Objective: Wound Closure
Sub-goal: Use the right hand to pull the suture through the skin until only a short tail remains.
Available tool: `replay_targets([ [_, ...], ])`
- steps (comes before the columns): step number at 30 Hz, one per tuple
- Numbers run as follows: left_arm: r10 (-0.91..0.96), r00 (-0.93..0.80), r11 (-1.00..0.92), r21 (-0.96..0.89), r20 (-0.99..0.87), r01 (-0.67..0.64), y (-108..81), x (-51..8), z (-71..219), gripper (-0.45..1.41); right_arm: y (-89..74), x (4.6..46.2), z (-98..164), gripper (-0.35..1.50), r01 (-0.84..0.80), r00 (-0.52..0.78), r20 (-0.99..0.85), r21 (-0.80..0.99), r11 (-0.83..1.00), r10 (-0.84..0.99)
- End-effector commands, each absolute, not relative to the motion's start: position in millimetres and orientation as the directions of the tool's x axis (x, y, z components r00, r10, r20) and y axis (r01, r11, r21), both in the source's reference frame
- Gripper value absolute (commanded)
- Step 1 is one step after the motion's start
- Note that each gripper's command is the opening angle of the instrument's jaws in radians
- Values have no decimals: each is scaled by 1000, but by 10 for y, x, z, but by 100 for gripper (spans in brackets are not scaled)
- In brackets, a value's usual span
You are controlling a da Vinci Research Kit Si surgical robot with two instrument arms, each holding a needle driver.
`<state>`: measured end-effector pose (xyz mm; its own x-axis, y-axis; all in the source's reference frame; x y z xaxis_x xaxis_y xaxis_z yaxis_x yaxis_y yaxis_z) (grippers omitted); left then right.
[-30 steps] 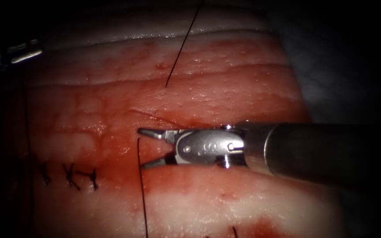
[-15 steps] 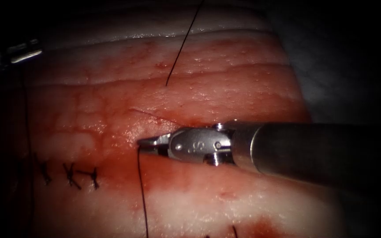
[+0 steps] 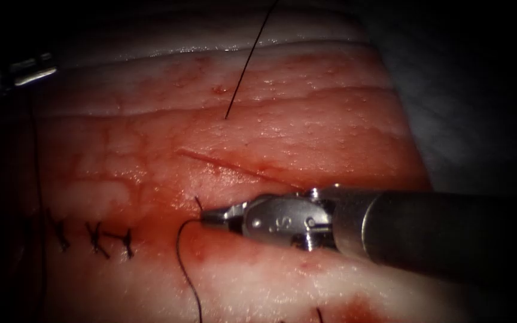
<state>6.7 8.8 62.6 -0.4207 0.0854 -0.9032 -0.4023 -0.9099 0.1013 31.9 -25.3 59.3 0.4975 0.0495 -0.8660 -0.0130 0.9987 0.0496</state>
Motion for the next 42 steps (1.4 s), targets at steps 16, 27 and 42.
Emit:
replay_targets([
  [16,83,-420,-910,103,-904,-402,92,62,633,-45,-380,311,460,-35,137,464,-886,51,989,-18],
  [27,83,-421,-911,103,-903,-400,91,62,632,-45,-374,307,432,89,188,392,-920,74,979,-5],
  [42,83,-421,-911,102,-903,-399,91,63,632,-45,-243,299,501,136,48,312,-949,-35,998,-48],
])
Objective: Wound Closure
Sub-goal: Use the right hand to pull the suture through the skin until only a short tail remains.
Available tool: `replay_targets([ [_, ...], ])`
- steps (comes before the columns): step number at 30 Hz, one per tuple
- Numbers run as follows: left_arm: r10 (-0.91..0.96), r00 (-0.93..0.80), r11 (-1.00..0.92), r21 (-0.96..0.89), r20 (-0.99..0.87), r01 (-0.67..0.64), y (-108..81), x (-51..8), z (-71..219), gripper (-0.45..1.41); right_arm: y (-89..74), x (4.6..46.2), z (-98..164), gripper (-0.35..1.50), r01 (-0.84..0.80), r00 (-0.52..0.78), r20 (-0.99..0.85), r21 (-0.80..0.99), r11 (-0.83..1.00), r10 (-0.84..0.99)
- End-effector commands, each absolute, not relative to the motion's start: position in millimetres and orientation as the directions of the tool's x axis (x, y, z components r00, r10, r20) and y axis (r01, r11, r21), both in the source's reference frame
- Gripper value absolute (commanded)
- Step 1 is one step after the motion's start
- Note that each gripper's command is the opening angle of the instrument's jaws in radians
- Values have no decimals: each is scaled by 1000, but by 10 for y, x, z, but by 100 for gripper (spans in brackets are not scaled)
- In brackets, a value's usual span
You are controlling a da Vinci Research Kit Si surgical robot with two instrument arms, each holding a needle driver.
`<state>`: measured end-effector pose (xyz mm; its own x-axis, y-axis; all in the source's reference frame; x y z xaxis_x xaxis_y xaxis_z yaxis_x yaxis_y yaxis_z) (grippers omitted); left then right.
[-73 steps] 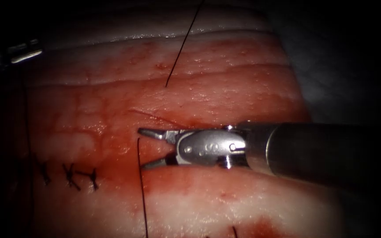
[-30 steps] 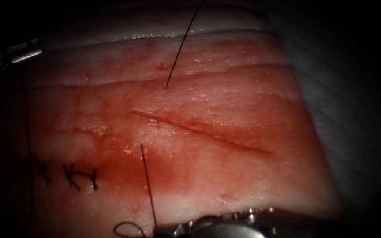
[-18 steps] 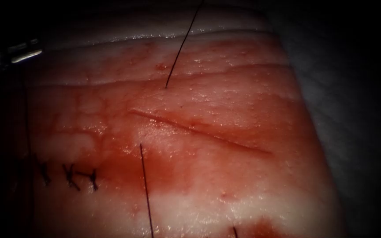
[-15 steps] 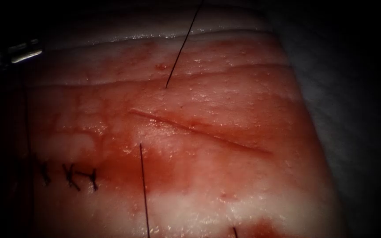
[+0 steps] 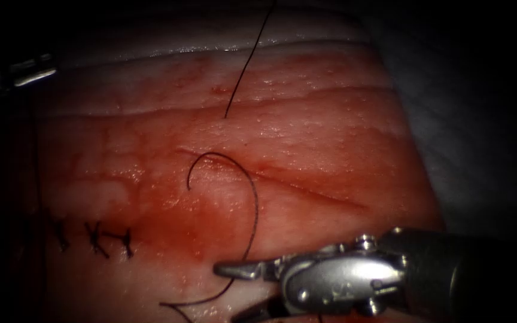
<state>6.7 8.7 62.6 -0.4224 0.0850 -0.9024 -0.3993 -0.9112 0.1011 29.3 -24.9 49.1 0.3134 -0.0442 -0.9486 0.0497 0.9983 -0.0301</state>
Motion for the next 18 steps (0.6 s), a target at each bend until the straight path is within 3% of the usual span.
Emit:
replay_targets([
  [1,83,-421,-911,102,-903,-399,91,63,632,-45,-242,298,504,140,41,313,-949,-38,998,-49],
  [5,83,-419,-912,100,-904,-397,92,66,632,-45,-255,286,497,145,34,295,-954,-52,998,-59],
  [10,83,-419,-913,100,-904,-397,92,66,631,-45,-275,257,469,133,60,259,-963,-62,996,-75],
  [18,83,-419,-913,100,-904,-397,92,66,631,-45,-268,197,424,133,-12,219,-975,-32,999,-28],
])
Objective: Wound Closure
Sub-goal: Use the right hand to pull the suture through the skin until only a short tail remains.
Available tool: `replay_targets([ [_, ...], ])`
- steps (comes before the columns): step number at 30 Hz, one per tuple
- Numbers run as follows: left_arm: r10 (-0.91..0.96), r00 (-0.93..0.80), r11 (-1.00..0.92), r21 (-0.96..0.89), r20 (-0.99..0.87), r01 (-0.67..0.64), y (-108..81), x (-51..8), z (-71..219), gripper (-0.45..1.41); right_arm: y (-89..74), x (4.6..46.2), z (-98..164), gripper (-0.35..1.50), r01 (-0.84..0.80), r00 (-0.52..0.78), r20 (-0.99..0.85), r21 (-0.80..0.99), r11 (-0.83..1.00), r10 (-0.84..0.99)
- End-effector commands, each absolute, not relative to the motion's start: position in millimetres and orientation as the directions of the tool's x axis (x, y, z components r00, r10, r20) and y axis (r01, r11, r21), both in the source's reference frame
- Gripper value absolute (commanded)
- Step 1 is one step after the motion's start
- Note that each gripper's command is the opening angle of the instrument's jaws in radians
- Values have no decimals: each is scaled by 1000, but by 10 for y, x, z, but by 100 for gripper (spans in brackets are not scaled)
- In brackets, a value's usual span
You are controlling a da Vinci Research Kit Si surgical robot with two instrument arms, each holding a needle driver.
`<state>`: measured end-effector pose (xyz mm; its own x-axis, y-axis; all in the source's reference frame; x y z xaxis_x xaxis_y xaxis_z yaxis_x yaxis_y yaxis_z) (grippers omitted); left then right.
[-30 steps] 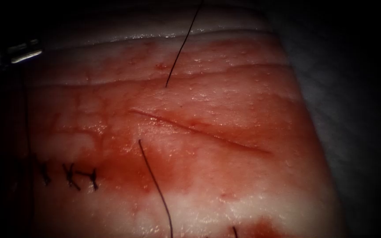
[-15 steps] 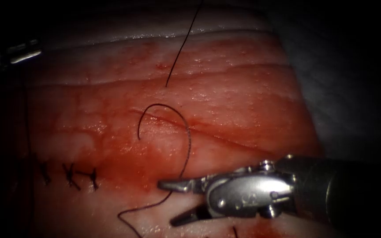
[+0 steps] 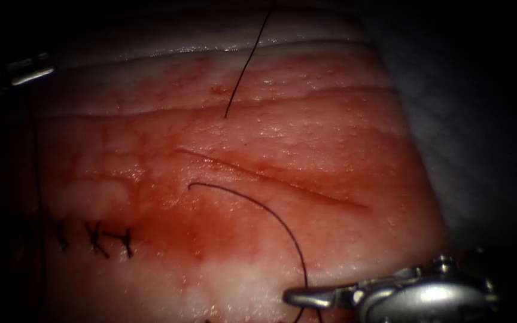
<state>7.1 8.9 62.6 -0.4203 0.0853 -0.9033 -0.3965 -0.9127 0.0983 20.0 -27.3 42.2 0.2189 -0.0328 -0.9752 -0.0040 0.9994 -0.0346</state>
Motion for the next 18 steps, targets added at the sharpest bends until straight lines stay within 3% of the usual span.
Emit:
replay_targets([
  [1,83,-419,-913,100,-904,-397,92,66,631,-45,-261,187,419,133,-23,210,-977,-24,999,-18],
  [11,83,-419,-913,100,-904,-396,92,66,631,-45,-180,118,432,131,-138,160,-981,88,987,110],
  [13,83,-419,-912,100,-904,-397,93,65,632,-45,-162,118,452,123,-167,172,-977,94,981,123],
  [18,83,-420,-912,100,-904,-398,92,65,632,-45,-146,155,499,131,-222,180,-964,154,963,196],
])
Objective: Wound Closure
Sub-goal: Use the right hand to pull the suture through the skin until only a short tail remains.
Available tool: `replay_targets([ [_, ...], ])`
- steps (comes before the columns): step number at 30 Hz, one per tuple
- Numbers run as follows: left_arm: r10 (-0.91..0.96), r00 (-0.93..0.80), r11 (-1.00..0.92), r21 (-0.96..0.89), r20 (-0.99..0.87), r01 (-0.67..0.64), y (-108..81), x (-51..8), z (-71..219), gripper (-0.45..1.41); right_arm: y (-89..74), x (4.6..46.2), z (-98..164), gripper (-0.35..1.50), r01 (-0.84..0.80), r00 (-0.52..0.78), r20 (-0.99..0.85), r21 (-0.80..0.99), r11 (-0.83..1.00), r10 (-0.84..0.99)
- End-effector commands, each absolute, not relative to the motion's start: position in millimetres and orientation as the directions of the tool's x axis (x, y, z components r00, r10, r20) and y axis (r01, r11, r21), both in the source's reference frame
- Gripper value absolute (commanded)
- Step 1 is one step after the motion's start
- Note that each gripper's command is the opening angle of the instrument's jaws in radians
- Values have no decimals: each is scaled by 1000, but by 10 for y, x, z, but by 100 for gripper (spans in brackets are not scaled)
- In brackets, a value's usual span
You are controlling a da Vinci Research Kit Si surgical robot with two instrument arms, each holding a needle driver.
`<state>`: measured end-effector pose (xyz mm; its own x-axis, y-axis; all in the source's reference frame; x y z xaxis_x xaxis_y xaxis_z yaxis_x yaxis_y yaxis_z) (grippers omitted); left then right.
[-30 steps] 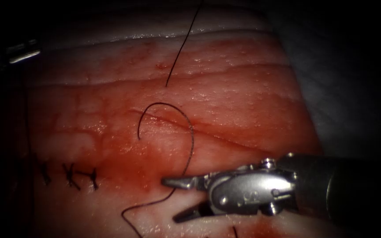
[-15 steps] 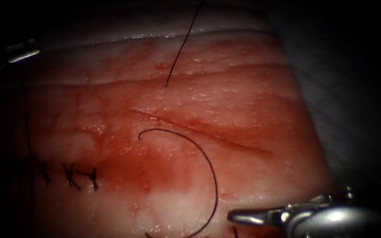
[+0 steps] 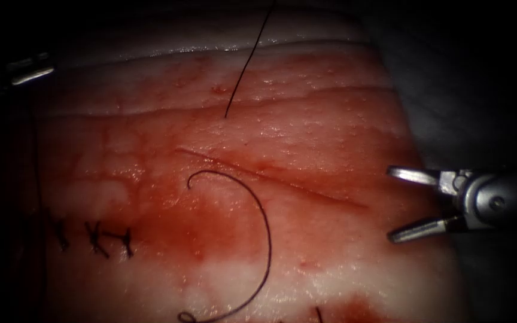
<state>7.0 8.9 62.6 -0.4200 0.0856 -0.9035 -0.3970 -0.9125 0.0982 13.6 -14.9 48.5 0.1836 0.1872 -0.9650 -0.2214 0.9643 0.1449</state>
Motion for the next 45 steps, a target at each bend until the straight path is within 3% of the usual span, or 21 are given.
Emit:
replay_targets([
  [1,83,-420,-912,100,-904,-398,92,65,632,-45,-145,164,508,133,-229,176,-962,166,959,208],
  [10,83,-419,-912,100,-904,-397,92,66,632,-45,-140,264,587,126,-207,164,-936,275,939,311],
  [15,83,-419,-912,101,-904,-397,92,65,632,-45,-149,300,616,94,-150,208,-919,307,940,334],
  [17,83,-419,-912,101,-904,-397,92,65,633,-45,-155,317,630,71,-118,224,-913,323,939,342],
  [26,82,-419,-912,101,-904,-397,92,65,633,-45,-164,348,657,57,-104,257,-896,347,932,363],
  [28,82,-420,-912,101,-904,-397,92,65,633,-45,-165,351,659,39,-105,259,-894,350,931,366],
  [32,82,-420,-912,101,-904,-397,92,65,632,-45,-165,351,657,-35,-102,259,-889,364,926,378],
  [45,90,-418,-913,93,-904,-398,104,66,637,-45,-205,321,603,-35,-146,300,-870,362,921,390],
])
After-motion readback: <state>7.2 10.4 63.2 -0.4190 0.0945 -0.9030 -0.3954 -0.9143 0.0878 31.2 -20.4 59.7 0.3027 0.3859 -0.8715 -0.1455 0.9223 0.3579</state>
